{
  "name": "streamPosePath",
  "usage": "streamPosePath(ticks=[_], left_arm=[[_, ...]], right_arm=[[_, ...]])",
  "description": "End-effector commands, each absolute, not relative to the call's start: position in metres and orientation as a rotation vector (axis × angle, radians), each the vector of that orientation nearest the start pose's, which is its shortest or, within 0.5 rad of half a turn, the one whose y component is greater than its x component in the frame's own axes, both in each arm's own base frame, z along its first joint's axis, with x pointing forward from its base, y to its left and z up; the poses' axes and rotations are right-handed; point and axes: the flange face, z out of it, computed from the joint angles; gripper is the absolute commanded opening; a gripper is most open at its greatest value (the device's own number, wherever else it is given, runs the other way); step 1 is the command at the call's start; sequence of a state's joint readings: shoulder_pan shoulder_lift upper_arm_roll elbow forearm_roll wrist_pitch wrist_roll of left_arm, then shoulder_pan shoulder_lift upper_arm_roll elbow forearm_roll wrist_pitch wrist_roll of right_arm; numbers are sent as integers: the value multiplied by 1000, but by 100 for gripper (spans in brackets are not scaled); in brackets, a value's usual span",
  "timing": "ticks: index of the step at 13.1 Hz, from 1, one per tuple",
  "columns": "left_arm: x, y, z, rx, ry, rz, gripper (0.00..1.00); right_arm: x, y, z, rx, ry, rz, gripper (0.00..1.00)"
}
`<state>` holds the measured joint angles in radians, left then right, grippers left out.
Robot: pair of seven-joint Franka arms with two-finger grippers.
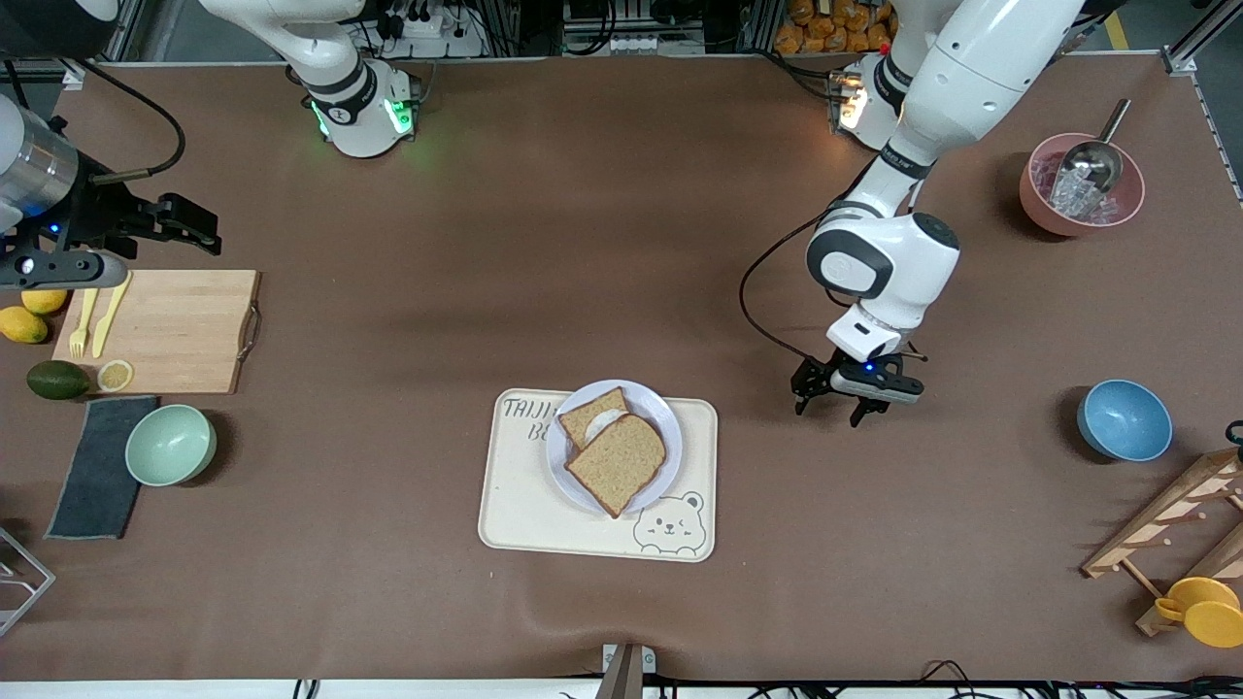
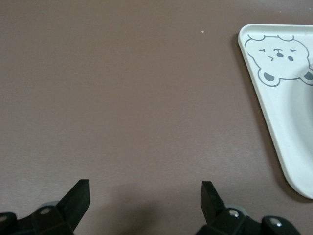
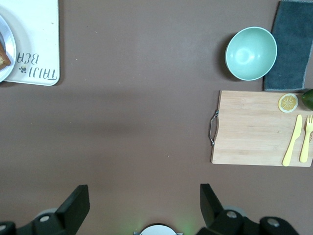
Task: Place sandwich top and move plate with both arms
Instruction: 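Open the left gripper and lift it away from the plate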
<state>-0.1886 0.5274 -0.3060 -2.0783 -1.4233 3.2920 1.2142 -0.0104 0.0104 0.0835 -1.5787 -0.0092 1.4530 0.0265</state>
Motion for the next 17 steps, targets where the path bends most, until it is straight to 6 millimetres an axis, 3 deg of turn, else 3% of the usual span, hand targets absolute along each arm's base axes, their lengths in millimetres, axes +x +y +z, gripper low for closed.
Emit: streamPosePath(ticks=[1, 9, 17], left_arm=[[535, -159, 218, -3207, 342, -887, 100], [547, -130, 252, -3283, 456, -738, 100], [560, -102, 302, -3282, 456, -381, 100]], right_arm=[[544, 37, 609, -3167, -65, 221, 100], [544, 38, 604, -3163, -63, 238, 100], [544, 38, 604, -3161, -63, 243, 100]])
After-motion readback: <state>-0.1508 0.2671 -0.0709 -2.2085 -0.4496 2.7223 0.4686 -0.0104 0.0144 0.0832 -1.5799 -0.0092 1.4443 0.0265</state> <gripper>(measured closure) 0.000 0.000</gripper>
